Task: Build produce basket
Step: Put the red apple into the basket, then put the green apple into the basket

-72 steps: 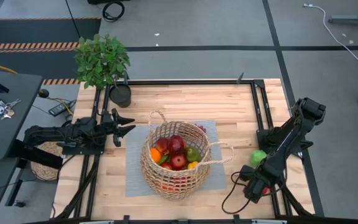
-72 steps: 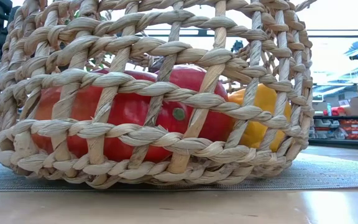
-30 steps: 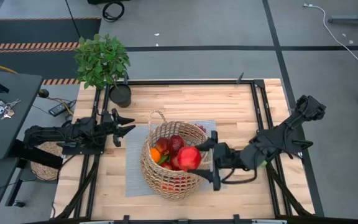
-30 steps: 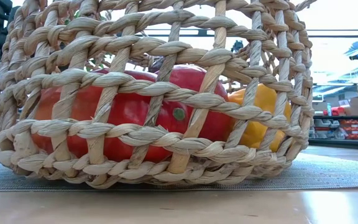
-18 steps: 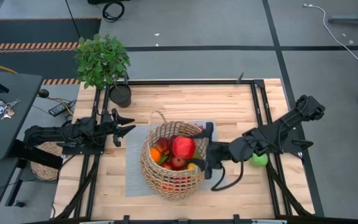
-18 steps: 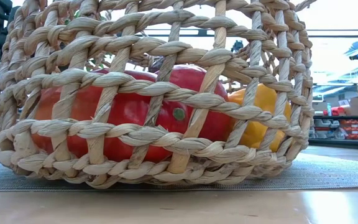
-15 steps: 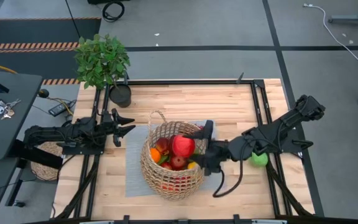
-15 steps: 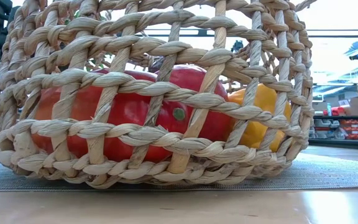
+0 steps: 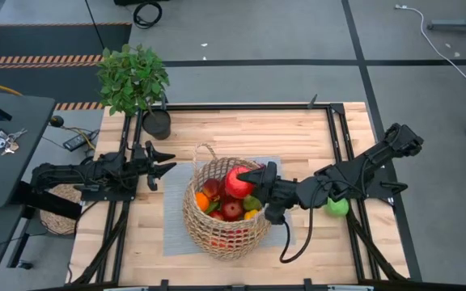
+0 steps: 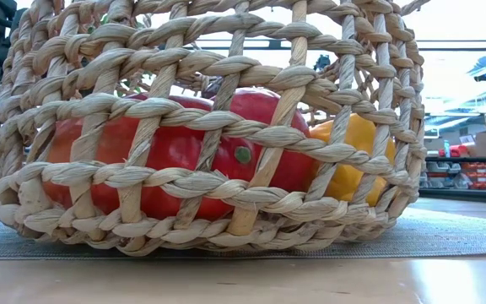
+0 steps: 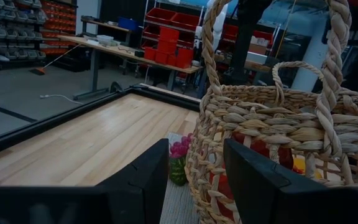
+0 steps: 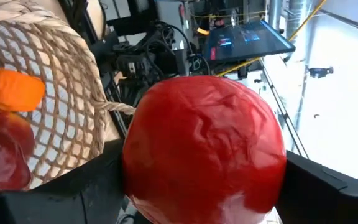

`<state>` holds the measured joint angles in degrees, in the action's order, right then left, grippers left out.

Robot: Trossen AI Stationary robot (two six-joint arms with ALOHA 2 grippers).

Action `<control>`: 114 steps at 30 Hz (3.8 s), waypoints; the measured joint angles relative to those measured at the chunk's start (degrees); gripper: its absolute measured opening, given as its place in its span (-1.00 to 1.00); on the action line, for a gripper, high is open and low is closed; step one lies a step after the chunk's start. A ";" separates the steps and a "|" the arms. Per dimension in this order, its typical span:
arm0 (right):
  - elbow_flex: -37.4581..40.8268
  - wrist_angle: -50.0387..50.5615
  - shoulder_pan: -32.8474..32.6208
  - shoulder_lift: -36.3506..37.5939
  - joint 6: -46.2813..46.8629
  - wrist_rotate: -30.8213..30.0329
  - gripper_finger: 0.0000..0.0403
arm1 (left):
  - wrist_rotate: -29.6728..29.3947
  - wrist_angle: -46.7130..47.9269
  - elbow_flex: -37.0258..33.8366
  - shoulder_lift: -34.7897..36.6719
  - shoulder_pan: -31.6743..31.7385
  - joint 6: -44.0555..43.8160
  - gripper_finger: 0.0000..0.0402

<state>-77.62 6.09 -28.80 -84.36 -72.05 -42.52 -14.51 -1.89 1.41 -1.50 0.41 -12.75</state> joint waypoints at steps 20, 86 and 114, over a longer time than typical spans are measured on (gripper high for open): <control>9.44 -5.16 14.15 -4.23 16.98 25.17 0.66 | -0.02 0.10 0.00 0.01 0.00 0.00 -0.20; 15.52 67.38 19.02 17.90 110.81 29.22 0.73 | -0.01 0.00 0.02 0.02 0.00 0.00 -0.20; 32.17 70.83 8.67 17.91 142.98 47.64 0.87 | 0.00 0.00 0.02 0.02 0.00 0.00 -0.20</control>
<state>-45.45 76.91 -20.12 -66.45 70.93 5.11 -14.51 -1.89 1.43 -1.48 0.41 -12.75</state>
